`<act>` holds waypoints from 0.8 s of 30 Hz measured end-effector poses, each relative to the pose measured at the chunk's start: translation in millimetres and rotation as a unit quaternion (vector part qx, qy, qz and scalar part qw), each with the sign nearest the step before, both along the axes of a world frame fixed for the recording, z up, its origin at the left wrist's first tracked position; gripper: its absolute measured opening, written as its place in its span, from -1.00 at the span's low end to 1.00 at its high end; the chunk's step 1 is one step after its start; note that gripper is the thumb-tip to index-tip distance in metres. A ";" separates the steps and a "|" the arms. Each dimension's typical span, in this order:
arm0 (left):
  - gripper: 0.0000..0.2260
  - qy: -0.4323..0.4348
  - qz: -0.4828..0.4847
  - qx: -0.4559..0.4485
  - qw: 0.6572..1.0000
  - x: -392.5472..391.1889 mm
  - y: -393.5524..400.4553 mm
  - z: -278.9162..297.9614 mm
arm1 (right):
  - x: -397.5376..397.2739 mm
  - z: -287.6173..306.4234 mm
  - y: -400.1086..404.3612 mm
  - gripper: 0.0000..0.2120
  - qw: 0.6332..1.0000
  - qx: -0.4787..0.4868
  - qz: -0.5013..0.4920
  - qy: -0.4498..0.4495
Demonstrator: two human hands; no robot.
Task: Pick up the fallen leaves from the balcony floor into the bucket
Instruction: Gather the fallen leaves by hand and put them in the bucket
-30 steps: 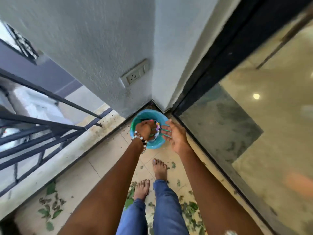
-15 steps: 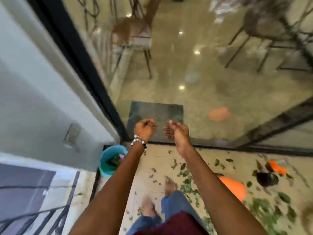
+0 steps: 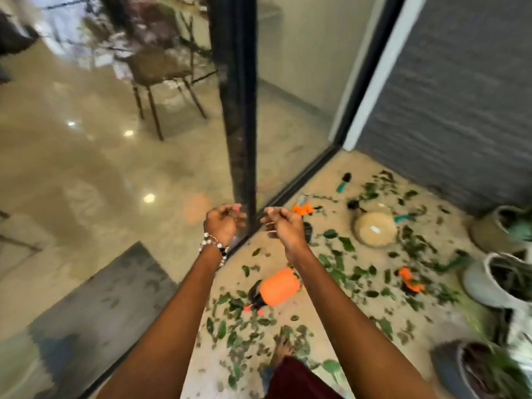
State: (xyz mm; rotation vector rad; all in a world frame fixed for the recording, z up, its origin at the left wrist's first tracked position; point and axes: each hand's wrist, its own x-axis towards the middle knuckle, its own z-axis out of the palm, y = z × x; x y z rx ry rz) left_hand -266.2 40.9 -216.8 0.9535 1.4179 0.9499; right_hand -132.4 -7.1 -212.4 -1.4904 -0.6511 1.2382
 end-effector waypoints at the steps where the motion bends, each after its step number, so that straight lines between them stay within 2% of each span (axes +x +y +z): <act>1: -0.86 -0.001 -0.021 0.003 1.000 34.4 8.6 1.5 | 30.5 -1.5 4.4 -0.88 1.000 0.001 -0.021 -0.007; 9: -0.91 -0.046 -0.179 -0.007 0.983 237.9 55.7 8.8 | 225.9 4.8 20.3 -0.83 0.983 -0.002 -0.182 -0.036; 18: -0.81 0.014 -0.263 -0.027 0.964 381.9 143.7 -25.5 | 365.5 -14.2 57.7 -0.84 0.955 -0.036 -0.293 -0.014; 24: -0.82 0.040 -0.301 -0.028 0.952 480.3 228.6 -46.8 | 464.6 -29.2 130.3 -0.86 0.943 -0.052 -0.330 -0.004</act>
